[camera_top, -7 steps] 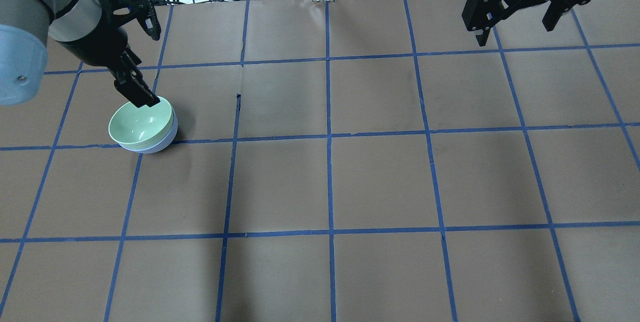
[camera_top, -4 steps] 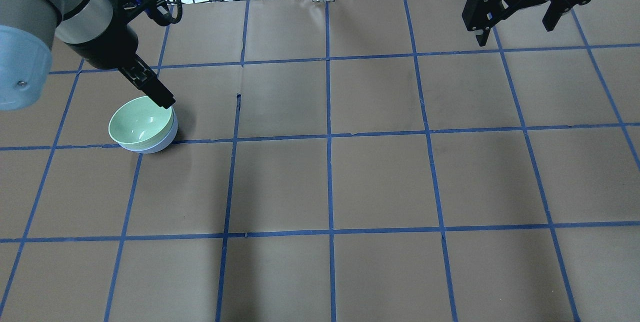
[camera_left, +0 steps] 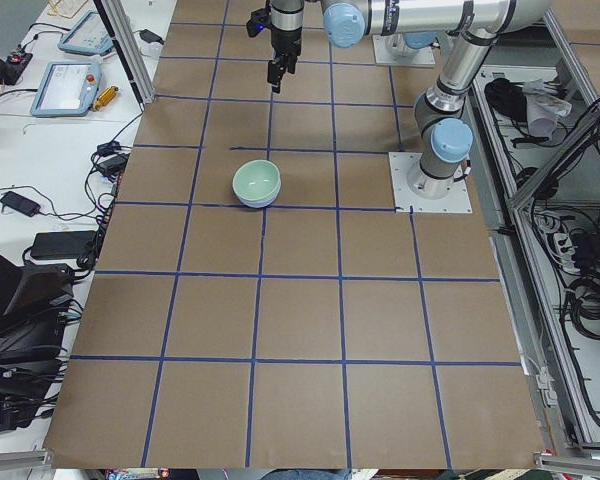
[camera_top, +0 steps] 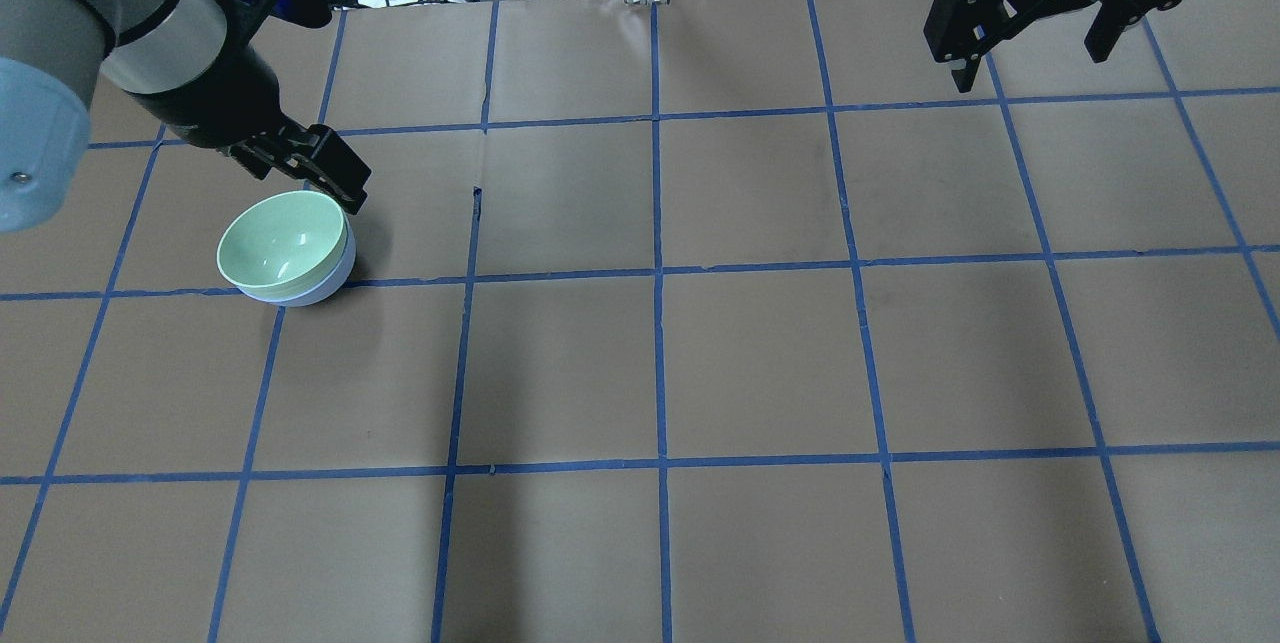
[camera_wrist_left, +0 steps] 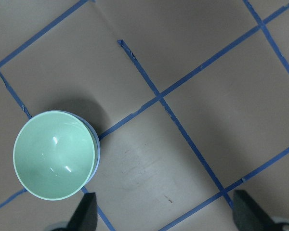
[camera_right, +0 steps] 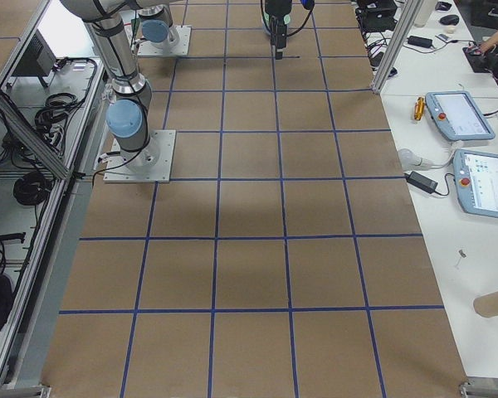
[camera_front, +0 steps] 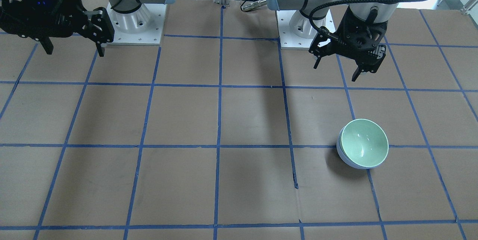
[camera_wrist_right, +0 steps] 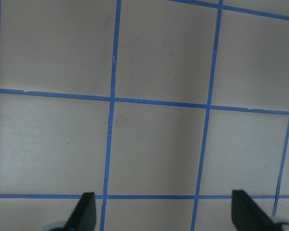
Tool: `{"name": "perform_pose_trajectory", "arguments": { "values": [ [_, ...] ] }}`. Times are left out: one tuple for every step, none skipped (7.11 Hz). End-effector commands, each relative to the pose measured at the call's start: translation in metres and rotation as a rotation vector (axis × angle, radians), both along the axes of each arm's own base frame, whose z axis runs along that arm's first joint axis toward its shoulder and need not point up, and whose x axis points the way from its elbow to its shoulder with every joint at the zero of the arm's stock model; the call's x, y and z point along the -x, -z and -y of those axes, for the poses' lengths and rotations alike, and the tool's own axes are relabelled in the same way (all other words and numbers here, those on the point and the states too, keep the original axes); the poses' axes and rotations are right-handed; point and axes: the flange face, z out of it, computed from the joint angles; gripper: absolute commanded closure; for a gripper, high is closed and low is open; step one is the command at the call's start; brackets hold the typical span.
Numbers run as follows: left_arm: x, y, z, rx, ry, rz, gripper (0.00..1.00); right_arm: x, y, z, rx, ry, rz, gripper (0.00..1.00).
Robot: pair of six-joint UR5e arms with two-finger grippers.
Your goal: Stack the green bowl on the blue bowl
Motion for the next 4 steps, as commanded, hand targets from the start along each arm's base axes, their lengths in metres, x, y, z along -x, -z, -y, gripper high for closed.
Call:
{"name": "perform_pose_trajectory", "arguments": {
  "values": [
    [0.0150,-0.0152,-0.0063,-0.040,-0.185,-0.008,0.00,0.0000,0.0000,0.0000,0.000,0.000,0.000,0.00],
    [0.0186,-0.0213,-0.0098,-0.051,-0.239,-0.008,0.00,0.0000,0.0000,0.0000,0.000,0.000,0.000,0.00],
    [0.0193,-0.0219,-0.0113,-0.051,-0.257,-0.008,0.00,0.0000,0.0000,0.0000,0.000,0.000,0.000,0.00],
    [0.0238,-0.0249,-0.0137,-0.044,-0.275,-0.011,0.00,0.0000,0.0000,0.0000,0.000,0.000,0.000,0.00]
  ]
}}
